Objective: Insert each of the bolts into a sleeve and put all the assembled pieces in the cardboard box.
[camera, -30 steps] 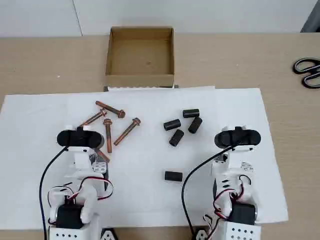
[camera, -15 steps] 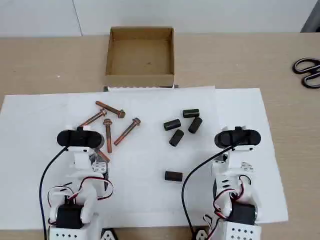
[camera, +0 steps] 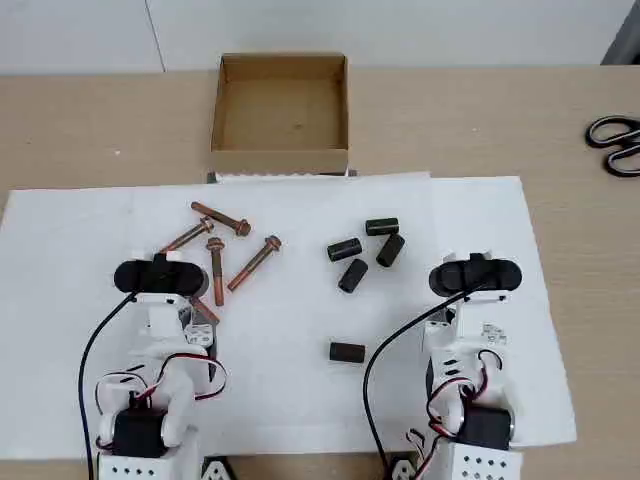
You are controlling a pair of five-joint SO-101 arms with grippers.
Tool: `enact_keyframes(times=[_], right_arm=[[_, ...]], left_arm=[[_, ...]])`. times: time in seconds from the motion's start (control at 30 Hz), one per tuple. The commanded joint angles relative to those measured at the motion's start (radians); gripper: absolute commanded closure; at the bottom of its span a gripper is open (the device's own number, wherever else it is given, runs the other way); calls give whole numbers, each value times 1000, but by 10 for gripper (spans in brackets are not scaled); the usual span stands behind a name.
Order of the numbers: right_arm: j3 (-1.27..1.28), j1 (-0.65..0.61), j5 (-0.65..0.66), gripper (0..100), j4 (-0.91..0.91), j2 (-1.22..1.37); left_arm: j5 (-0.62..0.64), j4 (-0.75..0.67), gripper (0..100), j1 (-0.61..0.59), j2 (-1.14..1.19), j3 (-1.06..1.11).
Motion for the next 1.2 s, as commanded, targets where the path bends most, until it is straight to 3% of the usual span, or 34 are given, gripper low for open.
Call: enact_keyframes(times=[0.0,0.6,0.9,1.17], right_arm=[[-6,-4,3,995,2,-15],[-6,-4,3,995,2,-15],[-6,-4,3,995,2,-15],[-6,-4,3,995,2,-15]], left_arm=[[-8,-21,994,5,-11,-4],[-5,-31,993,0,-11,-16],[-26,64,993,40,-2,-412],[-64,160,994,49,2,-621]])
